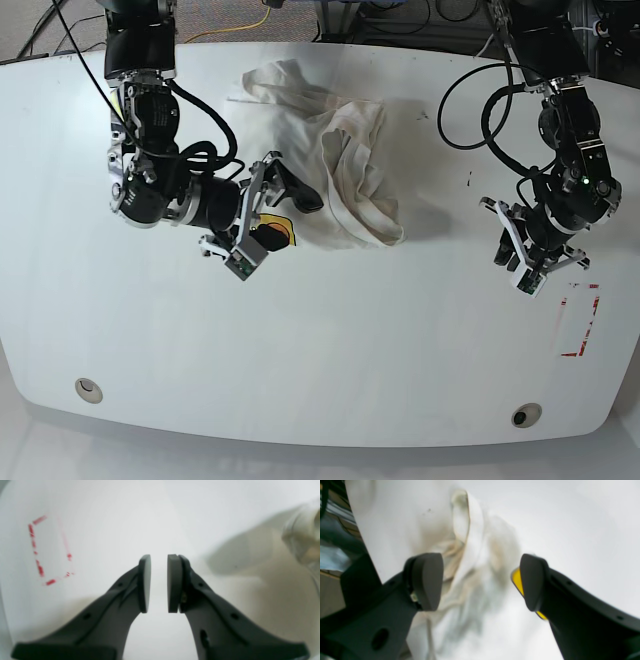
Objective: Layout the t-shirt on the table in an organized manner, then fold the t-shirt properly
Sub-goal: 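Release the shirt with both grippers and lift them away, then grasp the bunched shirt fold with the left gripper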
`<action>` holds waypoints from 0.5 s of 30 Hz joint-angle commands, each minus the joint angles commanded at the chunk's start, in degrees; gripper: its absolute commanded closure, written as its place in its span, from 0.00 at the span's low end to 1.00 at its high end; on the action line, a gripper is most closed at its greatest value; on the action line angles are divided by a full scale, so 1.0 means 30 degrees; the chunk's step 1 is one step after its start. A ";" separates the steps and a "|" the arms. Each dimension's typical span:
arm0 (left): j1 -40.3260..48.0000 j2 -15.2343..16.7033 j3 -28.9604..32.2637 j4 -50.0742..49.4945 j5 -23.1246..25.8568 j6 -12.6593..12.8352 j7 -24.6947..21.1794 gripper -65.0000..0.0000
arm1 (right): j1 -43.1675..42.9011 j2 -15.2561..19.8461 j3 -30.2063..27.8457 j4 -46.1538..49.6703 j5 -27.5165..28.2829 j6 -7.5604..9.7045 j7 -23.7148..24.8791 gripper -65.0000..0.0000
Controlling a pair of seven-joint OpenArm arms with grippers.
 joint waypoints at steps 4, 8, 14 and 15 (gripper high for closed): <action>0.0322 0.0029 0.1143 0.0469 -0.0029 0.0000 0.0059 0.86 | 0.0029 -0.0147 0.0000 -0.0762 0.0000 0.0000 0.0469 0.43; 0.0879 0.0381 0.3194 0.1436 -0.0791 0.0000 0.0059 0.86 | 0.0234 0.0821 -0.0059 -0.0850 -0.0938 0.0059 0.2286 0.64; 0.0908 0.1260 0.4337 0.2432 -0.2813 0.0000 0.0088 0.86 | 0.0762 0.1289 -0.0088 -0.1436 -0.2403 0.1377 0.3018 0.89; 0.0908 0.1348 0.4337 0.2462 -0.2901 0.0000 0.0088 0.86 | 0.0762 0.1319 -0.0088 -0.1465 -0.2462 0.1553 0.3018 0.90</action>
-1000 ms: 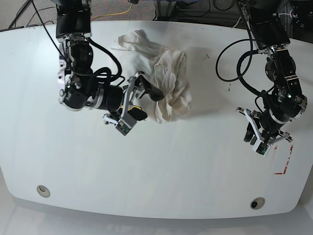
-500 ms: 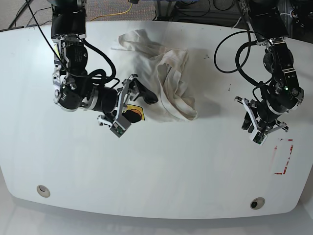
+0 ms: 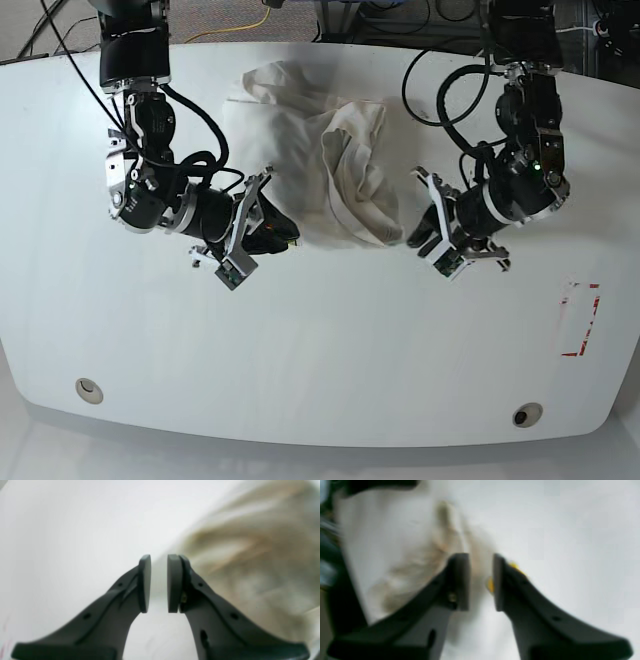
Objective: Layout the t-shirt on the table in an organized manner, then fold the t-shirt properly
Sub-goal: 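Grasp the bunched shirt fold with the left gripper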
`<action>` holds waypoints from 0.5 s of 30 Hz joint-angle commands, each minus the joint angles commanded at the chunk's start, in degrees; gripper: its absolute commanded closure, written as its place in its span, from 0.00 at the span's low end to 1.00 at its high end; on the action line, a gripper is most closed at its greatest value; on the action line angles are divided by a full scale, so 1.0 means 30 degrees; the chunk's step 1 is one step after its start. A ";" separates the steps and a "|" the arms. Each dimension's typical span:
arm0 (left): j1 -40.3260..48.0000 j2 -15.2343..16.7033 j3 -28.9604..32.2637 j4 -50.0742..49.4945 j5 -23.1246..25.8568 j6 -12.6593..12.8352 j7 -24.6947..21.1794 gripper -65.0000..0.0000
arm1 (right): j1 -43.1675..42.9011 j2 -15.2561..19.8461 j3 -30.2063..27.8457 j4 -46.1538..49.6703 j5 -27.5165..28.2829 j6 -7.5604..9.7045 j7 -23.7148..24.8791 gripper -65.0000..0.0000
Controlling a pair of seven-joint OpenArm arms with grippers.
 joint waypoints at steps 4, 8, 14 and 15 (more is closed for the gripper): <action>0.0000 0.0821 -0.0029 0.0322 -0.1495 0.0000 0.0469 0.86 | -0.0733 0.0352 0.0088 0.0088 -0.0469 0.0498 0.0000 0.97; 0.0000 0.1553 -0.0029 0.0352 -0.2960 0.0000 0.1700 0.86 | -0.1260 0.0879 0.0117 0.0059 -0.1875 0.0513 0.0264 0.97; 0.1026 0.2168 0.0996 0.0117 -0.4923 0.0000 0.1846 0.85 | -0.1993 0.1670 0.0147 0.0088 -0.4103 0.0513 0.1817 0.98; 0.1143 0.2168 0.1289 0.0117 -0.4982 0.0000 0.1846 0.85 | -0.1993 0.1729 0.0147 0.0059 -0.4190 0.0513 0.1963 0.98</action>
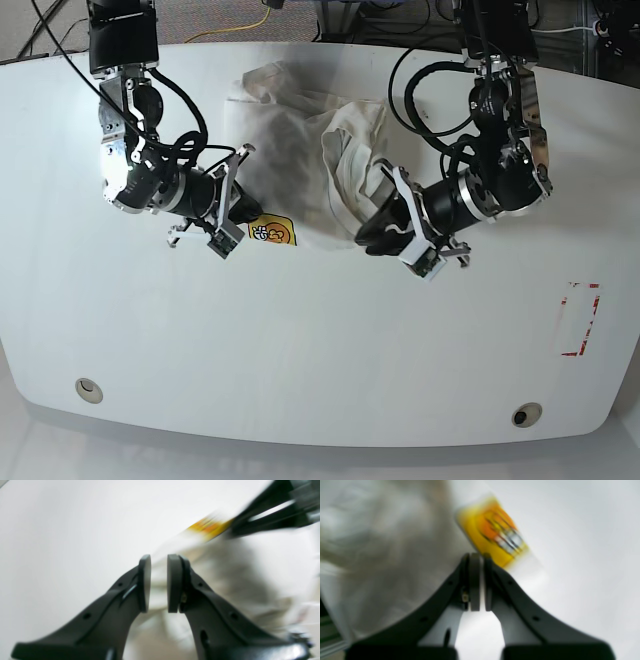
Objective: Layout the t-shirt on the table in an organized manner, then fold the t-shirt properly
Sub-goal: 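Grasp the bunched shirt fold with the left gripper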
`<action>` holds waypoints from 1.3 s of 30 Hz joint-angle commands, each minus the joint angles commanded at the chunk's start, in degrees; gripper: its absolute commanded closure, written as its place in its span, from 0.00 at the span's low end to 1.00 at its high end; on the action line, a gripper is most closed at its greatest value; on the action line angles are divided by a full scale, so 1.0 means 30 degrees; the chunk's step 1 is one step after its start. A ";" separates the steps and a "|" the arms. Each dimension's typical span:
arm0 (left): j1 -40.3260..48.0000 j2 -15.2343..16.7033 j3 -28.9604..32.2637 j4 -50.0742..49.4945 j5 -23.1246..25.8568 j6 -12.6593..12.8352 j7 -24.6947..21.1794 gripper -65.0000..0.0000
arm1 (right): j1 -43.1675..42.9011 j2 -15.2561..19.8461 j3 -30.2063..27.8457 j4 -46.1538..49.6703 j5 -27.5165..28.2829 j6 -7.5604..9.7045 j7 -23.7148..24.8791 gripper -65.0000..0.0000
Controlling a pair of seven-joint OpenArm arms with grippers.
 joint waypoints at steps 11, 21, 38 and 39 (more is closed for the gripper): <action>0.2579 0.0029 0.3018 -0.0029 -0.0088 0.0000 0.0000 0.85 | 0.0293 0.0059 0.1231 -0.0410 -0.0322 0.0000 0.0293 0.98; 0.3165 -0.0293 0.3253 -0.0059 0.0264 0.0000 0.0029 0.85 | 0.0557 0.0059 0.1289 -0.1817 -0.0322 0.0000 0.0821 0.98; 0.2784 -0.5392 0.3165 -0.0088 0.1963 0.0000 0.2315 0.85 | 0.0440 0.0059 0.1289 -0.1758 -0.0234 0.0000 0.0821 0.98; 0.2755 -0.5978 0.3136 -0.0088 0.1905 0.0000 0.2315 0.85 | 0.0440 0.0059 0.1289 -0.1758 -0.0205 0.0000 0.0821 0.98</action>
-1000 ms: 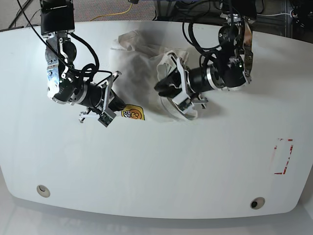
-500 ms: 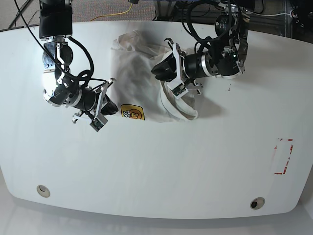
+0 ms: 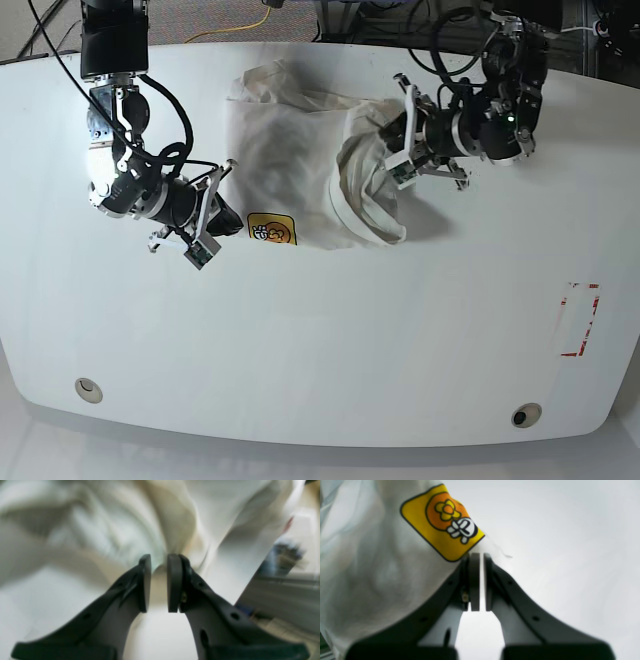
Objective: Layout the t-shirt on the table in an organized manner, then fold the t-shirt properly
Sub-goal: 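Grasp the bunched shirt fold with the left gripper, then pinch the shirt near the yellow patch with the right gripper and fold it over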
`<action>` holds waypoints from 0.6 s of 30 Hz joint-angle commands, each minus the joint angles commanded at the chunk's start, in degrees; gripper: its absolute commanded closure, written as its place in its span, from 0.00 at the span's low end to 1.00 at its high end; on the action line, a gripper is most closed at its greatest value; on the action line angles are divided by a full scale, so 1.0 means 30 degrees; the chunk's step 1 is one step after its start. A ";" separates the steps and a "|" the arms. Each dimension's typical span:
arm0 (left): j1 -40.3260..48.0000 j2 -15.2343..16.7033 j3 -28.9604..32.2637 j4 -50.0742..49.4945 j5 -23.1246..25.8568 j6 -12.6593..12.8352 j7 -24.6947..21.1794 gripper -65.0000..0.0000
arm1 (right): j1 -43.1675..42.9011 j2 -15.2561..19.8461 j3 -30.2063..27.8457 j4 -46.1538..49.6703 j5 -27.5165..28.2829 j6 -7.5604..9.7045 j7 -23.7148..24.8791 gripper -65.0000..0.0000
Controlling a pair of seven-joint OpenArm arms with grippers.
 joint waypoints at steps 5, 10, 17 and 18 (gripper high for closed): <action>-0.0088 -0.1026 -0.0088 0.0147 -0.0410 0.0000 -0.0029 0.85 | 0.0000 0.0000 0.0000 0.0088 0.0029 0.0000 0.0000 0.98; -0.0733 -0.0938 -0.1114 0.0147 -0.1788 0.0000 0.0000 0.85 | 0.0000 -0.0088 0.0000 0.0645 0.0059 0.0000 0.0000 0.98; -0.1729 0.0381 -0.1143 0.0147 -0.2725 0.0000 0.0029 0.85 | 0.0234 -0.0996 0.0000 0.0703 -0.0147 0.0000 0.0000 0.98; -0.1846 0.0615 -0.1026 0.0117 -0.2696 0.0000 0.0029 0.85 | 0.0352 -0.1055 0.0000 0.0703 -0.0147 0.0000 0.0000 0.98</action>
